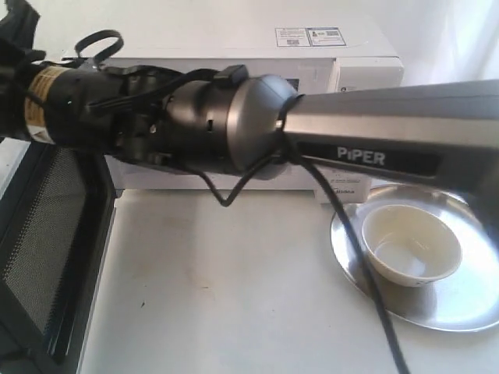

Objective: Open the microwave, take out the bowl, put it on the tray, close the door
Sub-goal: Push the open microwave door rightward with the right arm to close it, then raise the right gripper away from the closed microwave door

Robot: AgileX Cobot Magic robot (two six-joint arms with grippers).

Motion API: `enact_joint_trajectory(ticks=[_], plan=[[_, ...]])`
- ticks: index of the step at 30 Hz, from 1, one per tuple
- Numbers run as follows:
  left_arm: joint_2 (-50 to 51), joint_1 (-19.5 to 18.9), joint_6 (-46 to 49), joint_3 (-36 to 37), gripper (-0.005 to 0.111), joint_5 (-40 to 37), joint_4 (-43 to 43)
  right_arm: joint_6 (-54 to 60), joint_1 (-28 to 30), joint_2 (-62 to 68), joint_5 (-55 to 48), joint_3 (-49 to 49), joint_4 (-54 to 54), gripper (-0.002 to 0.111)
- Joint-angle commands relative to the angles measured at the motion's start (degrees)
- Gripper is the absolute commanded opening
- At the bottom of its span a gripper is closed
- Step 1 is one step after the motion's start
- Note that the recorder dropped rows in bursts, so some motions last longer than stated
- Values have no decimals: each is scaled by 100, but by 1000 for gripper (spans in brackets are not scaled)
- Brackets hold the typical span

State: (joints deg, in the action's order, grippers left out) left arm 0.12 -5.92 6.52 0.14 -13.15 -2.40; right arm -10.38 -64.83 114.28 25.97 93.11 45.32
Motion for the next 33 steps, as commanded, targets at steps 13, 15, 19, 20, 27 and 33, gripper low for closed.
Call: enact_joint_trajectory(ticks=[13, 15, 19, 20, 27, 33], plan=[[-12, 41, -25, -14, 0, -12, 41, 2276, 97, -415, -4490, 292, 1531, 0], [-12, 41, -25, -14, 0, -12, 41, 1544, 383, -585, -4742, 292, 1909, 0], [-12, 41, -25, -14, 0, -12, 41, 266, 698, -733, -5170, 292, 2741, 0], [-12, 41, -25, -14, 0, -12, 41, 118, 740, -733, -5375, 292, 2979, 0], [-12, 41, -25, -14, 0, -12, 41, -744, 918, -733, -6287, 280, 3086, 0], [-12, 41, -25, -14, 0, -12, 41, -775, 932, -747, -6375, 280, 2859, 0]])
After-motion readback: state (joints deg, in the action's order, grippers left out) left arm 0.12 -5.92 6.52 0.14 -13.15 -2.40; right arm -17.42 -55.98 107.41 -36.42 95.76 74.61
